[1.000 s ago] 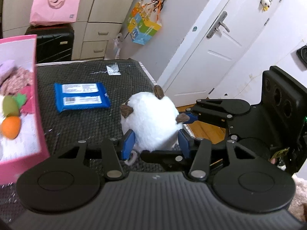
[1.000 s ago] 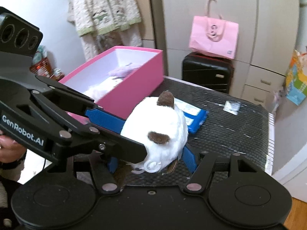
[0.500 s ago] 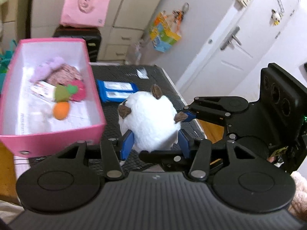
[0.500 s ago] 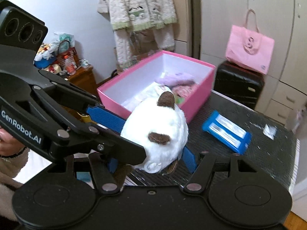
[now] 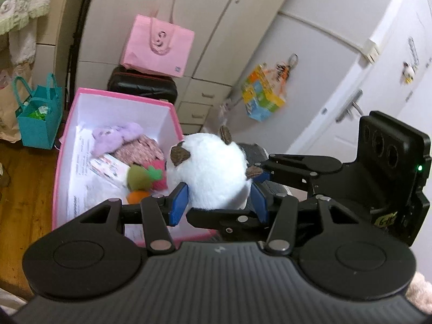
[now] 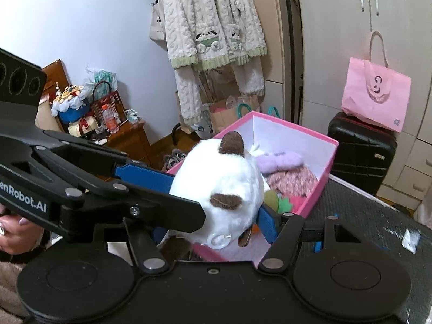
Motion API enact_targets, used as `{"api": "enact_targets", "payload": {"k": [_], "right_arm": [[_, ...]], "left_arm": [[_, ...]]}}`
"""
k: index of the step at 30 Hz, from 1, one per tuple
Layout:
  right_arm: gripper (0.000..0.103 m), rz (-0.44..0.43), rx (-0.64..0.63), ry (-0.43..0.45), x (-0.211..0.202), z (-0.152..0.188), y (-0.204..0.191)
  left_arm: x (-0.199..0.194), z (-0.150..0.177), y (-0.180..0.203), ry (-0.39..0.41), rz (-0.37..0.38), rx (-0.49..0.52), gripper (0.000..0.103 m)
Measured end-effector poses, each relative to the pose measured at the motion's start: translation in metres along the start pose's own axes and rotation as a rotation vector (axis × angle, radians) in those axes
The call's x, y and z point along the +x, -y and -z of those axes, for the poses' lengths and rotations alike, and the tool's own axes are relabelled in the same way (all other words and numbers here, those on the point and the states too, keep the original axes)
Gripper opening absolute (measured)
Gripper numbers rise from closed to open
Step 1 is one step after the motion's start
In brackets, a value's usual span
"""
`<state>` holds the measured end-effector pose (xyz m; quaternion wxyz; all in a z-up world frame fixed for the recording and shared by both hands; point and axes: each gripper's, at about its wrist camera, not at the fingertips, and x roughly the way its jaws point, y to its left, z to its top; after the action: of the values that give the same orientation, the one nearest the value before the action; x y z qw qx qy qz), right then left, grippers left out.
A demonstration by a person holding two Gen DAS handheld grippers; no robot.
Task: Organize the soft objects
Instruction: 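Lift and carry the sheep plush with both grippers over the pink box, then open both grippers to drop the sheep plush into the box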
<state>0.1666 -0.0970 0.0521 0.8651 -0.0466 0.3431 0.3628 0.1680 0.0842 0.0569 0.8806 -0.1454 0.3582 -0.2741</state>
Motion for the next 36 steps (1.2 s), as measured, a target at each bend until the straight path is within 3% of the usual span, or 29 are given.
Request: {"api": "enact_targets", "payload": {"k": [9, 21, 29, 32, 36], "right_arm": [[0.071, 0.055, -0.083, 0.026, 0.058, -0.014, 0.014], [0.071, -0.035, -0.078, -0.127, 0.109, 0.003, 0.032], [0.074, -0.111, -0.137, -0.203, 0.115, 0.015, 0.019], [0.075, -0.112, -0.136, -0.197, 0.109, 0.016, 0.018], [0.076, -0.087, -0.11, -0.175, 0.093, 0.013, 0.024]], "left_arm": [[0.036, -0.008, -0.045, 0.05, -0.055, -0.039, 0.049], [0.069, 0.009, -0.091, -0.12, -0.049, -0.132, 0.049], [0.054, 0.027, -0.084, -0.149, -0.104, -0.075, 0.055], [0.045, 0.027, -0.076, -0.12, -0.141, -0.045, 0.062], [0.027, 0.025, -0.065, -0.072, -0.167, -0.019, 0.062]]}}
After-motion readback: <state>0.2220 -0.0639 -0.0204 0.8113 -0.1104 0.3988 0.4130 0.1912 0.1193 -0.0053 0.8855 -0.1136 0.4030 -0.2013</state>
